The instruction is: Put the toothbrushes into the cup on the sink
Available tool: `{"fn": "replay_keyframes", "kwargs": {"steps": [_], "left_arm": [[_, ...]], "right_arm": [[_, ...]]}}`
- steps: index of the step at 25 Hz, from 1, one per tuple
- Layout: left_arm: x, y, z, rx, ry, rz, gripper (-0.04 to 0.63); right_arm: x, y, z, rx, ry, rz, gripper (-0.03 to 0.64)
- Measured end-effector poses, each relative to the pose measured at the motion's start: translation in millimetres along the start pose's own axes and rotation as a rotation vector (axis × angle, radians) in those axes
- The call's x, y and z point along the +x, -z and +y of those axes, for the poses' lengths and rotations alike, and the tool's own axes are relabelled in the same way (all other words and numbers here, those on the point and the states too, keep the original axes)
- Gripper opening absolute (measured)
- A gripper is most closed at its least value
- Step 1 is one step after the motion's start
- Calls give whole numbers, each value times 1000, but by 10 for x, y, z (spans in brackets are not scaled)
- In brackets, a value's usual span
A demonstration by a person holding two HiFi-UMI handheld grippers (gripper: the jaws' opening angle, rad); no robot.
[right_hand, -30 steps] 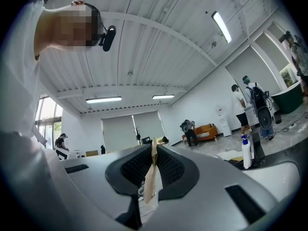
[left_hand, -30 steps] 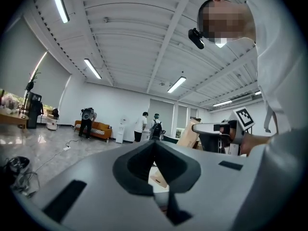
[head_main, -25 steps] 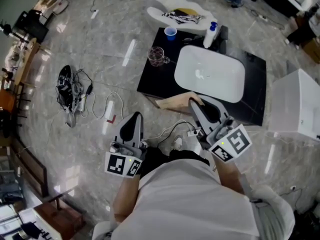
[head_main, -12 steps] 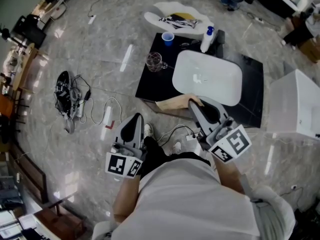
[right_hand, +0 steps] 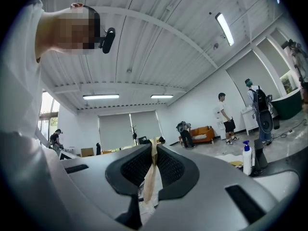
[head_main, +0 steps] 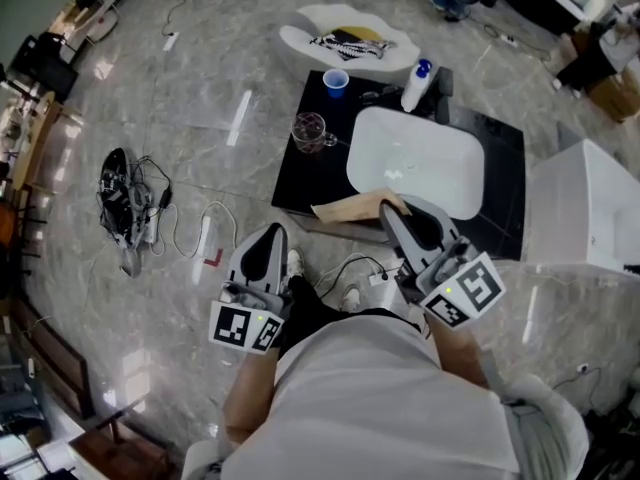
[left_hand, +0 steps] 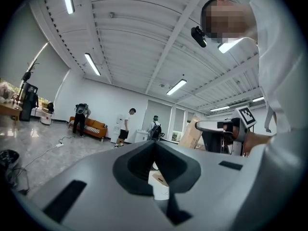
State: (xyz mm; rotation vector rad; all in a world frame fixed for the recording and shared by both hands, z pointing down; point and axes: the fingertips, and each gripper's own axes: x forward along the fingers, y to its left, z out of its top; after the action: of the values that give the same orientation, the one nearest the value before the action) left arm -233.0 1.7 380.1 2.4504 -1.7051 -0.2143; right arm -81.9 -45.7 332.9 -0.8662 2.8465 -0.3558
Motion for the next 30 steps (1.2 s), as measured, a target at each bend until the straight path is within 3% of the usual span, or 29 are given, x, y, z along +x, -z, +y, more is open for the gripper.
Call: {"fn": "replay_keyframes", "kwargs": {"steps": [12, 30], "left_arm": [[-54, 117, 404, -37, -66, 28, 3], [89, 411, 764, -76, -40, 90, 3]], "right_arm": [[387, 20, -410, -46, 67, 17, 57], [1267, 165, -848, -175, 110, 60, 57]]}}
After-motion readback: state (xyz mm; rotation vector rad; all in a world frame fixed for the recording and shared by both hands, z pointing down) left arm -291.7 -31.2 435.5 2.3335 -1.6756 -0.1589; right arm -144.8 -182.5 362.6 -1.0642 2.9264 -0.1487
